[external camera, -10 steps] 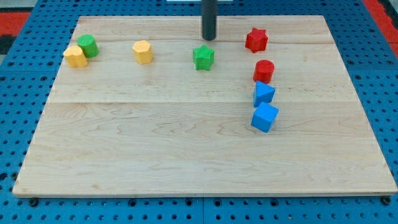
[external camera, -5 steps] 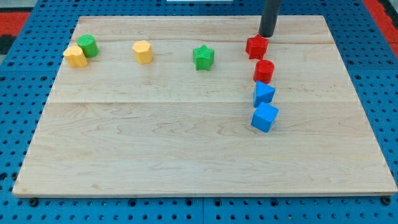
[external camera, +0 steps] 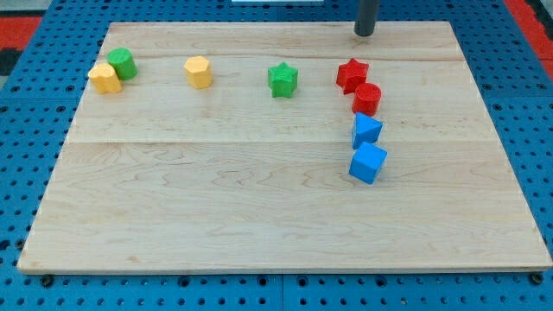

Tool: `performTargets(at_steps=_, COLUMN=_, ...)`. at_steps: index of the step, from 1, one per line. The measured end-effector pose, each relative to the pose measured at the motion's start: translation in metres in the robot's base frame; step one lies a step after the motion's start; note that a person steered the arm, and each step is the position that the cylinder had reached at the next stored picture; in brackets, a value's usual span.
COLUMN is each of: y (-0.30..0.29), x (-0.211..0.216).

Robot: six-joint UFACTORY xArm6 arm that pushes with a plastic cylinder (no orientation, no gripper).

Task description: Move the red star into the red circle

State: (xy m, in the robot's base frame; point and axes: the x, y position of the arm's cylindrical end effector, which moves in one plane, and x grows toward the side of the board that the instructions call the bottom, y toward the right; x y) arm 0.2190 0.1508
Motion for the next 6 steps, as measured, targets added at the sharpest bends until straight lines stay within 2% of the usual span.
performTargets(at_steps=1, y=0.024, x=0.042)
performTargets(at_steps=2, y=-0.042, x=0.045)
performTargets(at_steps=3, y=-0.038, x=0.089)
performTargets(at_steps=4, y=-0.034, x=0.089)
performTargets(at_steps=5, y=-0.005, x=0.081)
performTargets(at_steps=6, y=-0.009, x=0.084)
